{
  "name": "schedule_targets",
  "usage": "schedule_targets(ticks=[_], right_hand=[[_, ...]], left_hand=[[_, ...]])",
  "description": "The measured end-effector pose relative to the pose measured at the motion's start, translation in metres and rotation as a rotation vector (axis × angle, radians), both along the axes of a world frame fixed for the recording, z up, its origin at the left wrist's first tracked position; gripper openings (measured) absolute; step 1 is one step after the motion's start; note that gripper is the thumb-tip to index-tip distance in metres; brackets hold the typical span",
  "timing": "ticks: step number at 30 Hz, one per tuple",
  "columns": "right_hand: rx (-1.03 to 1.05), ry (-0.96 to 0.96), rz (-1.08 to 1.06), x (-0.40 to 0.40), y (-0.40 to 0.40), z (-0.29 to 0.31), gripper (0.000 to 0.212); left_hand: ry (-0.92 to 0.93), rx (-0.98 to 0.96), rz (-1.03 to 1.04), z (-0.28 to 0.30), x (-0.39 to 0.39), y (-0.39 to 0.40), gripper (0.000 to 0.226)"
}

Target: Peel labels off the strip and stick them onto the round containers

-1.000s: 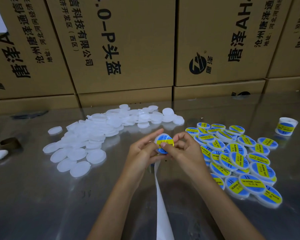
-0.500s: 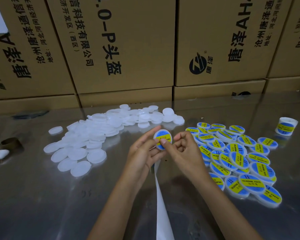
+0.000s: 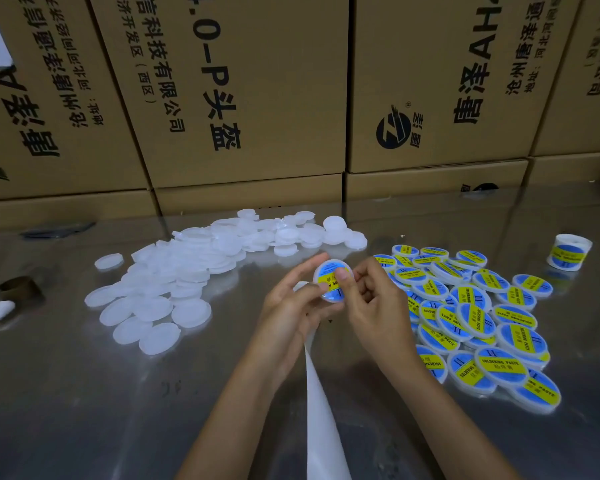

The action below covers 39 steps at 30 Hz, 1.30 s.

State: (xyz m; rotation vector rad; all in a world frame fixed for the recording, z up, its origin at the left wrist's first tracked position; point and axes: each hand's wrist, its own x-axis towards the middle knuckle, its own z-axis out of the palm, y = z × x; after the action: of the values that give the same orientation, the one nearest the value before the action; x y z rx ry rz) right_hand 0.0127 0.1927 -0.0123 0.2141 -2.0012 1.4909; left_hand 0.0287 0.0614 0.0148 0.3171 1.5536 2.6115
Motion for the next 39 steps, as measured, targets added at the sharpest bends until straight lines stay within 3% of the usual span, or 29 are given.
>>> schedule_targets(ticks=[4,9,17,20,23,30,35,39], right_hand=[[0.039,0.011,0.023,0.001,0.004,0.003,0.031],[0.035,0.007,0.163,0.002,0.007,0.007,0.029],[-0.087,-0.117,0.342,0.006,0.001,0.010,0.018],[-0.077,-0.173,0.422,0.008,-0.005,0.006,0.029],[-0.121,-0.172,0.446,0.006,-0.006,0.005,0.025],[-0.180,-0.091,0.386,0.007,-0.003,0.006,0.012],[-0.199,-0.094,0.270,0.007,-0.002,0.006,0.016],[-0.199,-0.158,0.256,0.009,-0.003,0.007,0.020]], left_hand=[[0.096,-0.294,0.114,-0.002,-0.003,-0.009,0.039],[0.118,-0.368,0.036,-0.001,-0.002,-0.016,0.053],[-0.021,-0.213,0.206,0.000,-0.003,-0.014,0.032],[-0.046,-0.190,0.315,-0.001,-0.003,-0.014,0.017],[-0.052,-0.201,0.374,-0.002,-0.003,-0.014,0.008],[0.003,-0.253,0.281,-0.004,-0.002,-0.012,0.012],[0.039,-0.287,0.101,-0.005,-0.004,-0.012,0.040],[0.084,-0.351,0.176,-0.006,-0.004,-0.011,0.038]])
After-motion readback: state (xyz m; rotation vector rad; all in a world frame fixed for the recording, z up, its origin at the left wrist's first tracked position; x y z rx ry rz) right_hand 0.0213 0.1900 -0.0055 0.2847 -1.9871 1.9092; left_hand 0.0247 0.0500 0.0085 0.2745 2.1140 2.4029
